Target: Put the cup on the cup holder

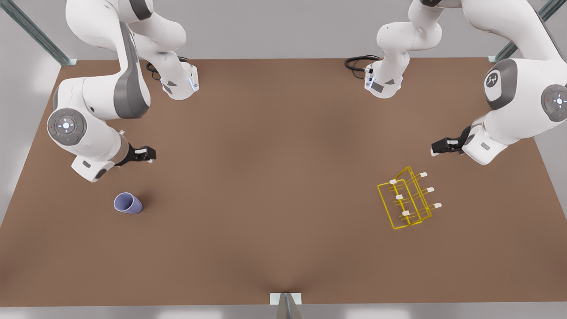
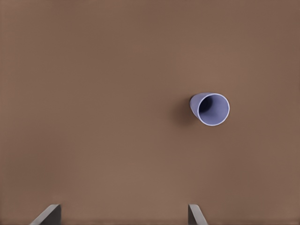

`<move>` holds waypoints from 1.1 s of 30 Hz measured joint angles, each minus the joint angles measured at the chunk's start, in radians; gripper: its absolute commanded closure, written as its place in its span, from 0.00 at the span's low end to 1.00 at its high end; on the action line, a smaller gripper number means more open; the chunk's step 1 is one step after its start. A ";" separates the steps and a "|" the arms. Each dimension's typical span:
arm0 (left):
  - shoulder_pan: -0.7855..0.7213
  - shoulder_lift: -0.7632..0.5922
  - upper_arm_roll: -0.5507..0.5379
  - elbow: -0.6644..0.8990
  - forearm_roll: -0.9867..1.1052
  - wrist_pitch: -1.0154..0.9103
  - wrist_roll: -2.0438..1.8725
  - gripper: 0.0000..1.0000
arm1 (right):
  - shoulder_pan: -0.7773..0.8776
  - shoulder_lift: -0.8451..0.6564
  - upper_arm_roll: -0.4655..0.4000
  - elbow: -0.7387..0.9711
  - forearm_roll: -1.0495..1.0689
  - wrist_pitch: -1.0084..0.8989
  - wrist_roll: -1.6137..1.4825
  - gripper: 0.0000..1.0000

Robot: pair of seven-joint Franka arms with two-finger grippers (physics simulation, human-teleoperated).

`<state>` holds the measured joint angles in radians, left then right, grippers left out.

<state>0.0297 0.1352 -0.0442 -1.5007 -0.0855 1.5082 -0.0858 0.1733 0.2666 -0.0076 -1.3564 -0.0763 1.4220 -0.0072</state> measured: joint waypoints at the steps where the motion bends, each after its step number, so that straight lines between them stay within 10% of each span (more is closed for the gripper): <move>1: 0.000 0.000 0.000 0.000 0.000 0.001 -0.001 0.00 | 0.000 0.000 0.000 0.001 0.000 0.001 0.001 0.00; 19: 0.002 0.014 0.000 0.000 0.001 0.004 -0.010 0.00 | -0.104 0.138 -0.094 -0.429 0.025 0.694 -0.215 0.00; 33: 0.003 0.015 0.000 0.000 0.002 0.004 -0.013 0.00 | -0.106 0.172 -0.137 -0.491 0.027 0.843 -0.318 0.00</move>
<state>0.0323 0.1499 -0.0442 -1.5007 -0.0836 1.5126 -0.0987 0.0673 0.4384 -0.1443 -1.8472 -0.0493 2.2653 -0.3254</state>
